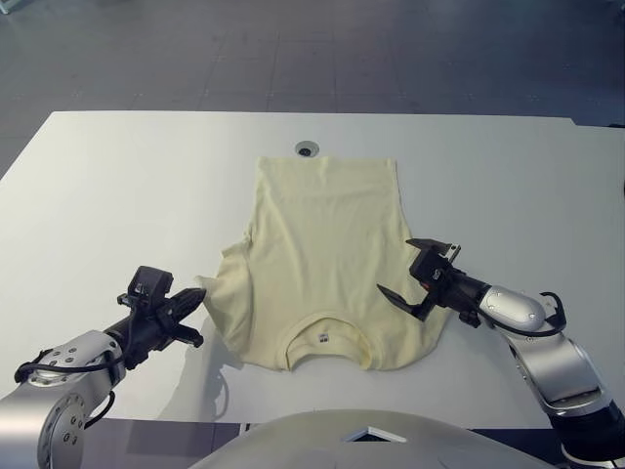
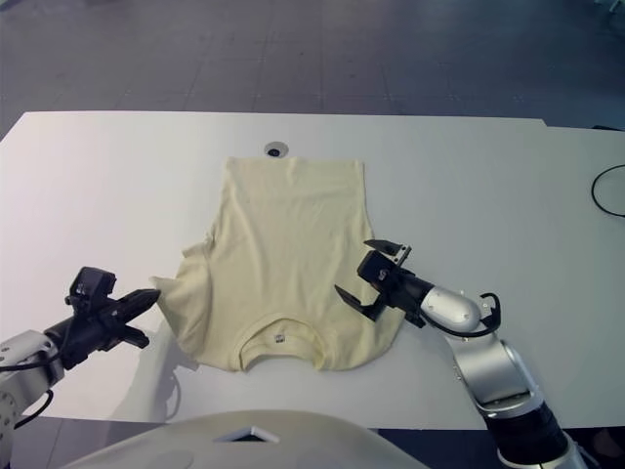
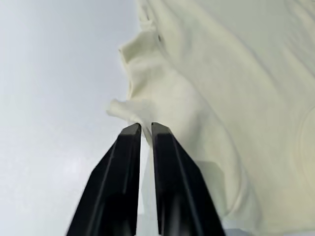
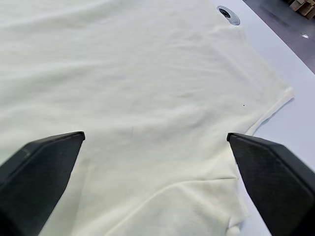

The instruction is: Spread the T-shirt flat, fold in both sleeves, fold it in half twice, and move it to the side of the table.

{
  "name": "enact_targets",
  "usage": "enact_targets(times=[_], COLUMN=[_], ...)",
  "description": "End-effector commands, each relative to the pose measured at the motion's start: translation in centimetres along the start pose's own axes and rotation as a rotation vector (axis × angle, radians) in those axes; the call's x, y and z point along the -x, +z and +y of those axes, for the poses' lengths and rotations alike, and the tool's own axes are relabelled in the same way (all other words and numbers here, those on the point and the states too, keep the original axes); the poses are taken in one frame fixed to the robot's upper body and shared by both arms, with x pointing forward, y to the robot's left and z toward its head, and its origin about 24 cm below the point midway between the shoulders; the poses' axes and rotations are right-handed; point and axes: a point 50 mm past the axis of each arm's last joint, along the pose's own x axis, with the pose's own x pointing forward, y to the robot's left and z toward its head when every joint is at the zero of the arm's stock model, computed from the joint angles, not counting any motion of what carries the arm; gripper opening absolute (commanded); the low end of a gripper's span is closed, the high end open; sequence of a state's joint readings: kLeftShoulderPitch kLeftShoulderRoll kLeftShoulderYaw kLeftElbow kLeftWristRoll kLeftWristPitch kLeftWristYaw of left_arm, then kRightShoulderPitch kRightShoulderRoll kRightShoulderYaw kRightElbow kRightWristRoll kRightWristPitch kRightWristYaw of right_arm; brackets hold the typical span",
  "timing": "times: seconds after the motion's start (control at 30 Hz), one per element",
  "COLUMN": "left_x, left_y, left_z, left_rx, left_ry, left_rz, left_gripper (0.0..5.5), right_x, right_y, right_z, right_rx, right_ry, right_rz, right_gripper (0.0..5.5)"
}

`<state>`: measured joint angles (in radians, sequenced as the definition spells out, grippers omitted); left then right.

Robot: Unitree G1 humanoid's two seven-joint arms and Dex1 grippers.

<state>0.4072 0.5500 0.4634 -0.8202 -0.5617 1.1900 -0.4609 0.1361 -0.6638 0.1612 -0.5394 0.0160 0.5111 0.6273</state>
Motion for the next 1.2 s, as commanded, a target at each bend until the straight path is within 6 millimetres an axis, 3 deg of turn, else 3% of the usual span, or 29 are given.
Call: enact_targets(times=[0.03, 0.3, 0.57, 0.7, 0.97, 1.1, 1.2], left_x=[-0.5, -1.7, -1.7, -2.7, -3.3, -3.1, -3.3], left_y=[-1.0, -0.5, -1.7, -1.6, -2.1, -2.1, -2.3], left_z=[0.6, 1.3, 2.6, 2.8, 2.3, 1.9, 2.0], left_rx=[0.108, 0.284, 0.237, 0.232, 0.165, 0.102, 0.090], left_ry=[0.039, 0.022, 0.088, 0.076, 0.037, 0.023, 0.033], left_rz=[0.038, -0.052, 0.008, -0.014, 0.017, 0.034, 0.023], left_gripper=[1.04, 2.42, 3.81, 4.47, 3.20, 2.61, 2.04], right_x=[0.1, 0.0, 0.4, 0.4, 0.9, 2.1, 3.2], right_y=[-0.2, -0.2, -0.3, -0.1, 0.0, 0.5, 0.5], right_z=[-0.2, -0.2, -0.5, -0.4, -1.5, -2.8, -2.7], right_rx=[0.015, 0.030, 0.040, 0.041, 0.045, -0.043, -0.127], right_ry=[-0.003, -0.002, -0.013, -0.012, -0.068, -0.176, -0.176], right_rz=[0.017, 0.020, 0.026, 0.022, 0.027, 0.016, 0.026], right_gripper=[5.40, 5.40, 5.40, 5.40, 5.40, 5.40, 5.40])
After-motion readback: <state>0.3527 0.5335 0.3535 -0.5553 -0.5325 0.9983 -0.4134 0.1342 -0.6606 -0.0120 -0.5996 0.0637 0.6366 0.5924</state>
